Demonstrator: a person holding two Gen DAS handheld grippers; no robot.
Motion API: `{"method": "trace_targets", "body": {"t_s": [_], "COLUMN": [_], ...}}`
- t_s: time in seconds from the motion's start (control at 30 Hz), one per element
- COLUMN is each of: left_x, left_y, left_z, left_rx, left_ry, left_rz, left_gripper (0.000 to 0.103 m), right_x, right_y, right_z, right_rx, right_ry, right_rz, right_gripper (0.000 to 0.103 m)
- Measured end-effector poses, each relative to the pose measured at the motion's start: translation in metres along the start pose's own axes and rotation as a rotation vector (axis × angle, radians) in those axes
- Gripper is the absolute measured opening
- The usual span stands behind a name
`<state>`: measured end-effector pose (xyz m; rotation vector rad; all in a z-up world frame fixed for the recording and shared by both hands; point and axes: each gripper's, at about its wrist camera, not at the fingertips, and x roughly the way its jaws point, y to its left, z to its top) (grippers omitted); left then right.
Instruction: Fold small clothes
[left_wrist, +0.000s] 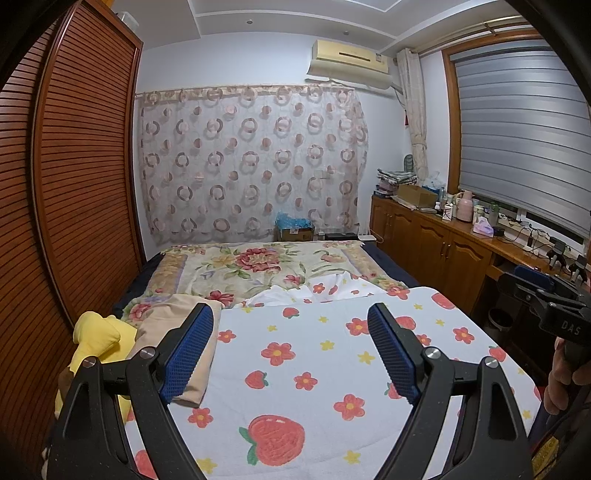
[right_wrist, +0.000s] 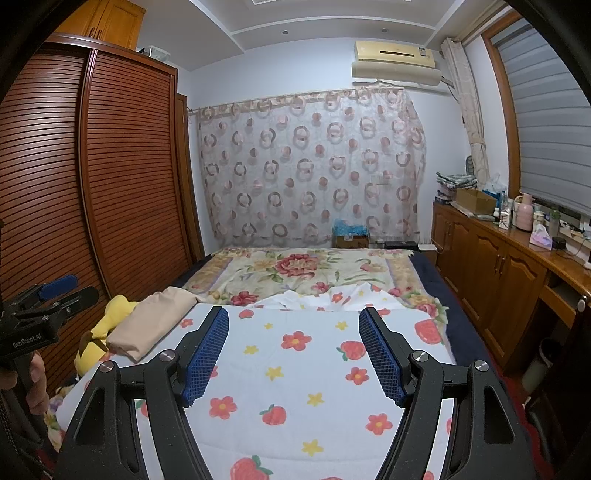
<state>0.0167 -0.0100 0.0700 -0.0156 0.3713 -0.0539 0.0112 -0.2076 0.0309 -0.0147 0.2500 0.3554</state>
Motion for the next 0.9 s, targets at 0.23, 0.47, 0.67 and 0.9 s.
{"method": "trace_targets", "body": {"t_s": [0.23, 0.47, 0.67, 0.9], "left_x": [0.0, 0.0004, 0.0004, -0.0012], "left_y": [0.0005, 0.0004, 0.0006, 0.0027], "left_z": [-0.0001, -0.001, -0.0013, 0.0003], "left_rx": [0.002, 0.001, 0.0, 0.001], "left_ry": [-0.001, -0.001, -0.001, -0.002], "left_rz": [0.001, 0.0, 0.0, 0.001], "left_gripper": [0.086, 0.086, 0.086, 0.086], "right_x": [0.0001, 0.0002, 0.0004, 0.0004], "right_y": [0.0, 0.0002, 0.0002, 0.0], "right_z": [-0.0002, -0.0003, -0.0004, -0.0004], "right_rx": [0.001, 0.002, 0.003, 0.003], "right_ry": [0.0, -0.001, 0.0, -0.001], "right_rz": [0.0, 0.0, 0.0, 0.001], "right_gripper": [0.075, 0.075, 0.075, 0.075]}}
